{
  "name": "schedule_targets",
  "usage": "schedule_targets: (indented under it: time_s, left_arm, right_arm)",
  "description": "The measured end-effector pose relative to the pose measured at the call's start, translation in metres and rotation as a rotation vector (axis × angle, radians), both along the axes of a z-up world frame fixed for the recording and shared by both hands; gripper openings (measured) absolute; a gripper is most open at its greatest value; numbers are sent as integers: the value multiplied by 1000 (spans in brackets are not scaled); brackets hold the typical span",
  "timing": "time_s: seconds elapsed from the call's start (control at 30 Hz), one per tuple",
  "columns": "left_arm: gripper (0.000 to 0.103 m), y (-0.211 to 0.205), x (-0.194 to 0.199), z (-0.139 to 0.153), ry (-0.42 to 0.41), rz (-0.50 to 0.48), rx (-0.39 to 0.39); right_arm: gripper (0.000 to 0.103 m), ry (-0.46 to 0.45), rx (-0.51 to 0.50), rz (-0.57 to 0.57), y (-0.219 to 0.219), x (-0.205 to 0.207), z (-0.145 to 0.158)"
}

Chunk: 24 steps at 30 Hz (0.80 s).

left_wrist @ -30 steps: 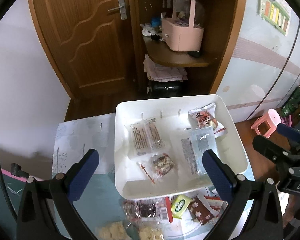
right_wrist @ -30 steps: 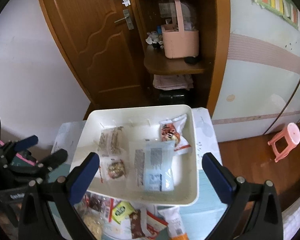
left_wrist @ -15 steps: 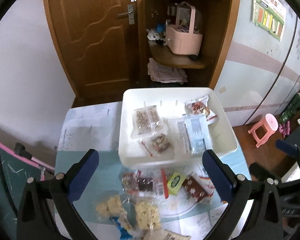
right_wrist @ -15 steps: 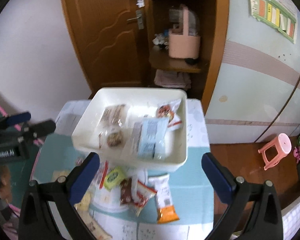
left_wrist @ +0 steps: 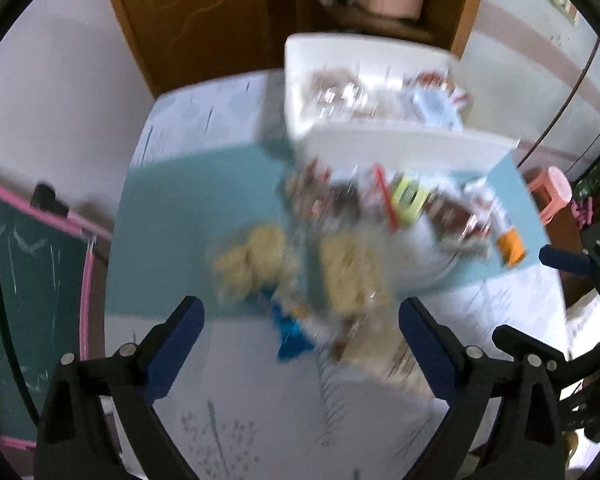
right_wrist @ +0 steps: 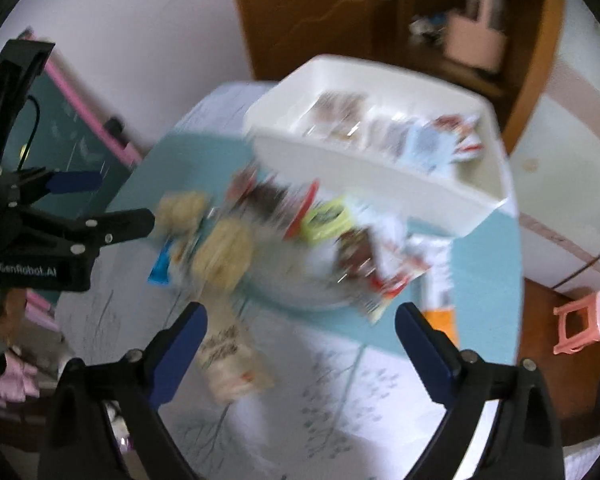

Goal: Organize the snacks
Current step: 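Move both tools back from the tray toward the remaining snacks, then grasp the blue wrapper with the left tool while the right tool grasps the beige biscuit pack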

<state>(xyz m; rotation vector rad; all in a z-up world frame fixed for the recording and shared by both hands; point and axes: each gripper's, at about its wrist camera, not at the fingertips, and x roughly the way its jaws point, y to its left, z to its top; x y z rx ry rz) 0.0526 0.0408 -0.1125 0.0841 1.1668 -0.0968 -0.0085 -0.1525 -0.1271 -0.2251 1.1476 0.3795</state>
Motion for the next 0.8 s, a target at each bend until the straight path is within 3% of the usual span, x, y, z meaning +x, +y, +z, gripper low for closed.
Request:
schedule_targets:
  time_s: [0.17, 0.4, 0.47, 0.57, 0.8]
  left_arm:
    - [93, 21, -23, -33, 54, 0, 14]
    - [93, 35, -24, -56, 83, 15, 8]
    - [93, 36, -21, -59, 90, 22, 1]
    - [93, 37, -14, -64, 101, 31, -9]
    - [93, 35, 4, -75, 124, 60, -35]
  right_arm:
    - [94, 95, -25, 83, 26, -16, -46]
    - [89, 139, -68, 175, 55, -25, -85]
    - [86, 146, -88, 193, 61, -25, -94]
    - [73, 157, -114, 212, 67, -23, -103]
    - [58, 99, -172, 294, 75, -28, -106]
